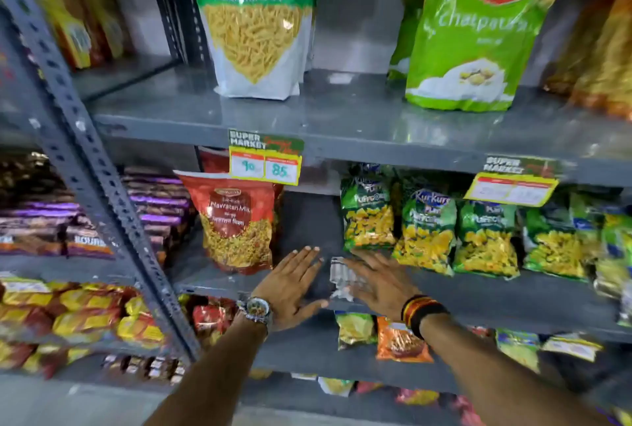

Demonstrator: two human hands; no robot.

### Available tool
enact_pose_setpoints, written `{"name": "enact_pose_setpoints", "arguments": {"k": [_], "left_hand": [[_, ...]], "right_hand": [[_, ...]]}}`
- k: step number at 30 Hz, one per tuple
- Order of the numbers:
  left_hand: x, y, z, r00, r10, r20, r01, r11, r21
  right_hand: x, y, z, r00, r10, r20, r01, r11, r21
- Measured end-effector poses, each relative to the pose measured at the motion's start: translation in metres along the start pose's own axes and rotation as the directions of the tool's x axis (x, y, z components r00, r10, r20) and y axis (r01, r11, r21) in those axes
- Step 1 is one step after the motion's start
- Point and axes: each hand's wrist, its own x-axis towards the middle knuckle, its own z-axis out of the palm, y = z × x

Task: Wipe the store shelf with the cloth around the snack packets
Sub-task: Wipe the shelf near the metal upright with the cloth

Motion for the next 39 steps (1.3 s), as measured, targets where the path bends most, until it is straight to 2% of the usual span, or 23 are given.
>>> {"name": "enact_pose_setpoints", "arguments": {"k": [1, 4, 7, 9, 15, 19, 24, 26, 30, 33, 36, 39], "left_hand": [[0.001, -0.006, 0.012, 1.0, -0.004, 0.025, 0.004, 1.0, 0.003], [0.0, -0.021, 0.039, 0.997, -0.036, 0.071, 0.034, 0.999, 0.026], [-0.002, -0.033, 0.057, 0.993, -0.025, 0.116, 0.024, 1.0, 0.015], [-0.002, -0.038, 0.06, 0.99, -0.023, 0.138, 0.023, 1.0, 0.0], [0.0, -0.04, 0.066, 0.997, -0.027, 0.066, 0.026, 0.999, 0.028], [0.001, -0.04, 0.07, 0.999, -0.029, 0.036, 0.026, 0.997, 0.079], [-0.014, -0.017, 0.044, 0.993, -0.074, 0.089, 0.063, 0.991, 0.122], [-0.03, 0.001, 0.019, 0.994, -0.091, 0.053, 0.087, 0.994, 0.071], [-0.076, 0.024, -0.053, 0.991, -0.024, -0.131, 0.026, 1.0, 0.014], [-0.105, 0.021, -0.124, 0.964, -0.042, -0.261, 0.065, 0.995, 0.08], [-0.116, 0.003, -0.197, 0.927, -0.059, -0.372, 0.142, 0.969, 0.2], [-0.111, -0.026, -0.27, 0.875, -0.052, -0.482, 0.229, 0.921, 0.316]], "right_hand": [[0.005, 0.002, 0.011, 0.999, 0.012, 0.05, -0.013, 1.0, 0.014], [0.009, -0.003, 0.043, 0.991, 0.112, 0.08, -0.116, 0.992, 0.046], [0.008, -0.026, 0.052, 0.954, 0.301, 0.0, -0.301, 0.953, 0.04], [0.012, -0.035, 0.047, 0.933, 0.359, -0.035, -0.358, 0.933, 0.032], [0.018, -0.011, 0.054, 0.99, 0.142, 0.015, -0.142, 0.987, 0.068], [0.017, -0.015, 0.064, 0.979, 0.173, -0.104, -0.17, 0.985, 0.039], [0.006, -0.018, 0.058, 0.982, 0.153, -0.111, -0.137, 0.981, 0.139], [-0.006, -0.021, 0.043, 0.986, 0.131, -0.101, -0.101, 0.961, 0.259], [-0.031, -0.042, -0.011, 0.988, 0.028, -0.152, 0.047, 0.882, 0.468], [-0.043, -0.067, -0.071, 0.969, -0.081, -0.232, 0.205, 0.785, 0.585], [-0.044, -0.096, -0.137, 0.917, -0.209, -0.338, 0.379, 0.719, 0.583], [-0.034, -0.119, -0.199, 0.861, -0.281, -0.424, 0.491, 0.678, 0.547]]}}
